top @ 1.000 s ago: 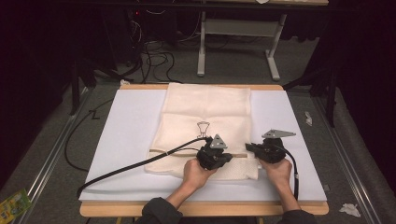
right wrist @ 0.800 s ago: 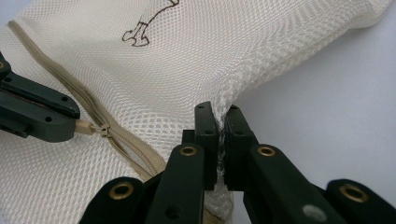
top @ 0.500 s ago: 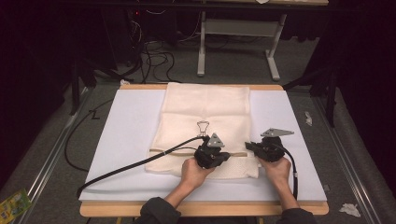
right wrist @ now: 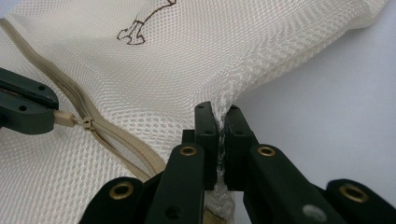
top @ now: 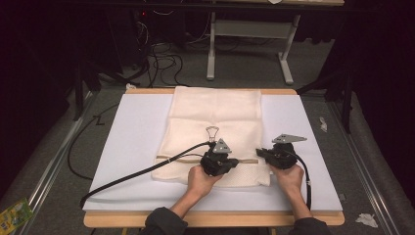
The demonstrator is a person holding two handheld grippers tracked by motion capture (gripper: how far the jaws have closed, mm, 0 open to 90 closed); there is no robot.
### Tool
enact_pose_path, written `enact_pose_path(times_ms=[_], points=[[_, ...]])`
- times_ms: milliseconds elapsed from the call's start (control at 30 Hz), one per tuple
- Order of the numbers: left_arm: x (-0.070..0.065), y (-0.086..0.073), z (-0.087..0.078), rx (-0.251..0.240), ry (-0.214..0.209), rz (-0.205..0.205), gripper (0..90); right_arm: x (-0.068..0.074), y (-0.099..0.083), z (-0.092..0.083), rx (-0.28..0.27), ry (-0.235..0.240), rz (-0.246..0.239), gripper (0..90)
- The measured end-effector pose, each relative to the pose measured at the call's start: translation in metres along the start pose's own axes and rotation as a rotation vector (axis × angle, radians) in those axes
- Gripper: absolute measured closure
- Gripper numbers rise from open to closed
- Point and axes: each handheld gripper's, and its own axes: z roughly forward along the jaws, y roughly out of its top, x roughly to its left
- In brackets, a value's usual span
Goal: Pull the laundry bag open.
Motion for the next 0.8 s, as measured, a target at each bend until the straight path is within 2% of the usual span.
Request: enact_pose_path(times_ms=[800], points=[[0.007, -0.007, -0.018, -0.025, 0.014, -0.014, 87.1, 0.000, -0.001, 0.000, -0.007, 0.008, 0.006, 87.9]])
